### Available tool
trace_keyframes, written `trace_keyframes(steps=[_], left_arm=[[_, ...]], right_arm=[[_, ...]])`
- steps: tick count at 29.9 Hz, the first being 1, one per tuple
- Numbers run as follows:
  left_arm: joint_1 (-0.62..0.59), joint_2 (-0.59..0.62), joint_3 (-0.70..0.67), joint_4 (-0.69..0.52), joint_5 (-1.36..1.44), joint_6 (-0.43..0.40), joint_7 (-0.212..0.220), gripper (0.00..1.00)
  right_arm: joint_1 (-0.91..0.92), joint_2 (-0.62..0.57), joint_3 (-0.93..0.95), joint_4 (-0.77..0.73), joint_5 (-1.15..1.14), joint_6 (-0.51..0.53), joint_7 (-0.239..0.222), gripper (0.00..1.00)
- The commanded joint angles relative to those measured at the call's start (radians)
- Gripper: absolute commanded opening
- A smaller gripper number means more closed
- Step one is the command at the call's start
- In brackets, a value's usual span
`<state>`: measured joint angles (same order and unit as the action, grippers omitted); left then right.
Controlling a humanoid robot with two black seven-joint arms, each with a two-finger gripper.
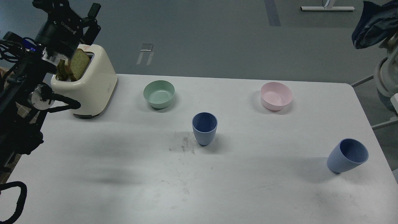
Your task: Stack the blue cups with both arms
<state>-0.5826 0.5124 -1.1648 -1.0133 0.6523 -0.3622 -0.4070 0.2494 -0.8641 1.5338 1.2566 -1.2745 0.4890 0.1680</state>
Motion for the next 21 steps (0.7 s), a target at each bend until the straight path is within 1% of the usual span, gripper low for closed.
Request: trace_keyframes(steps=[1, 5, 8, 9, 14, 15, 18, 21], left_arm=[[0.018, -0.005, 0.013, -0.005, -0.003, -0.001, 0.005, 0.97], [0.033, -0.011, 0.011, -0.001, -0.005, -0.011, 0.017, 0.97], [0.050, -0.023, 0.010, -0.014, -0.003, 0.000, 0.017, 0.97], [0.050, -0.023, 0.010, -0.014, -0.003, 0.000, 0.017, 0.97], [0.052, -0.026, 0.010, -0.019, -0.005, 0.000, 0.019, 0.97], [0.050, -0.025, 0.010, -0.036, -0.005, 0.002, 0.019, 0.97], [0.050, -0.020, 0.008, -0.073, -0.006, 0.009, 0.020, 0.97], [0.049, -0.022, 0.010, -0.079, -0.005, 0.011, 0.022, 0.97]], right_arm=[[-0.024, -0.068, -0.064, 0.093, -0.130, 0.000, 0.019, 1.00], [-0.062, -0.162, -0.144, 0.164, -0.138, 0.000, 0.019, 1.00], [-0.082, -0.194, -0.207, 0.210, -0.195, 0.000, 0.019, 1.00], [-0.082, -0.194, -0.207, 0.210, -0.195, 0.000, 0.019, 1.00], [-0.127, -0.200, -0.241, 0.230, -0.357, 0.000, 0.018, 1.00], [-0.149, -0.200, -0.241, 0.230, -0.388, 0.000, 0.018, 1.00], [-0.170, -0.202, -0.241, 0.231, -0.417, 0.000, 0.018, 1.00], [-0.188, -0.202, -0.241, 0.236, -0.434, 0.000, 0.018, 1.00]])
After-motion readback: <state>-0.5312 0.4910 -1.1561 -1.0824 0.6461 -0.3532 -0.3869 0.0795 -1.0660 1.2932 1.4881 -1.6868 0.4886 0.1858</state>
